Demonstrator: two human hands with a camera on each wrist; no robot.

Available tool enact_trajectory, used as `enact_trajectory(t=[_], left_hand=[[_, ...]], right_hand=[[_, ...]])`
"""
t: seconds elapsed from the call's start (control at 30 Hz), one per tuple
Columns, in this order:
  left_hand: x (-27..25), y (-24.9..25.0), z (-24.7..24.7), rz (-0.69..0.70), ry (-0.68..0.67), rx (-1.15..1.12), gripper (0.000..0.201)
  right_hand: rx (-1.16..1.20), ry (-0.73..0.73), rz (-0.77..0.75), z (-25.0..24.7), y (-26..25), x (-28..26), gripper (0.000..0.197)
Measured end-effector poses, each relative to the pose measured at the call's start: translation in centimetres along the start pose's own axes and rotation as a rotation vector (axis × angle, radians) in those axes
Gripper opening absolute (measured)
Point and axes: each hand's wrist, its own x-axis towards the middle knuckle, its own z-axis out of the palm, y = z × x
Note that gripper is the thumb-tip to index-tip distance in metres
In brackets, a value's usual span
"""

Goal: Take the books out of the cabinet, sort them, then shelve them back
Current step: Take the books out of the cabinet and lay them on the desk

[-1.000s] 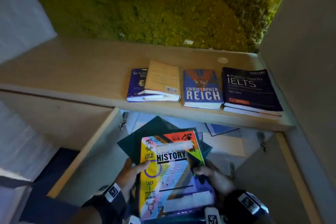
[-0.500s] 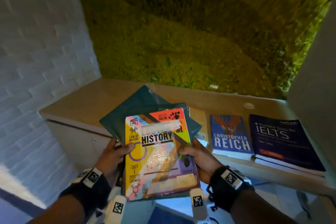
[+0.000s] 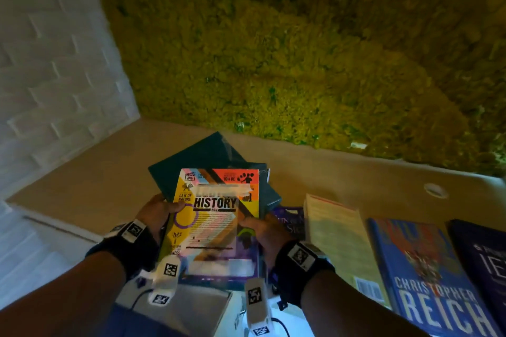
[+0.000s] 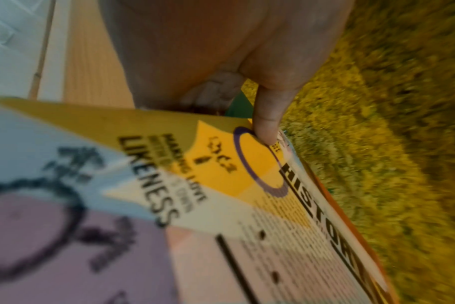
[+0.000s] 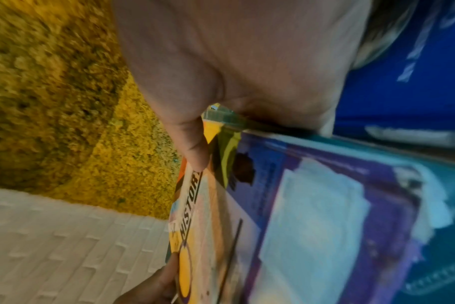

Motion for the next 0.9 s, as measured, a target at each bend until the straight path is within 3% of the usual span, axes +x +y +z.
enact_trajectory(t=[0.2,0.33,0.47,0.53,0.57,0.6,0.67,0.73,0.87,0.9], left_hand=[[6.3,-3.4,-0.6,-0.021,0.057,0.2,0.046],[6.6,-5.1,0.8,0.043,-0.044,0.445,0.057],[0.8,-5.4,3.1,0.2,0.1,0.815,0.053],[-3.7,-5.5,5.0,0.403,0.163,0.931,0.051],[-6.6,-5.7,6.6,0.503,0.155,0.892,0.04],[-9.2,-6.7,8.0,0.581,0.087,0.8,0.027],[-15.7,-9.2,11.9,0.627,-0.173,0.669,0.016],[-21.0,-12.4,15.8,0.587,-0.436,0.625,0.013],[-24.7,-20.9,23.8,0.209,-0.869,0.772,0.022],[-24.1,-22.3,24.8,0.104,-0.916,0.83,0.029]], right_hand=[[-0.186,-0.022,0.235,-0.3,0.7,2.4,0.035],[-0.317,-0.05,0.188,-1.6,0.0,0.5,0.043],[-0.305,-0.177,0.216,-3.8,1.3,-4.3,0.028],[-0.3,-0.225,0.229,-5.5,2.3,-7.2,0.017],[-0.31,-0.238,0.234,-6.9,3.0,-9.0,0.016],[-0.314,-0.244,0.241,-8.4,4.0,-10.8,0.017],[-0.323,-0.226,0.26,-11.8,6.1,-14.5,0.021],[-0.344,-0.181,0.29,-15.8,8.9,-18.2,0.025],[-0.37,-0.007,0.401,-25.1,15.4,-24.5,0.03],[-0.382,0.014,0.413,-26.4,16.1,-24.8,0.034]])
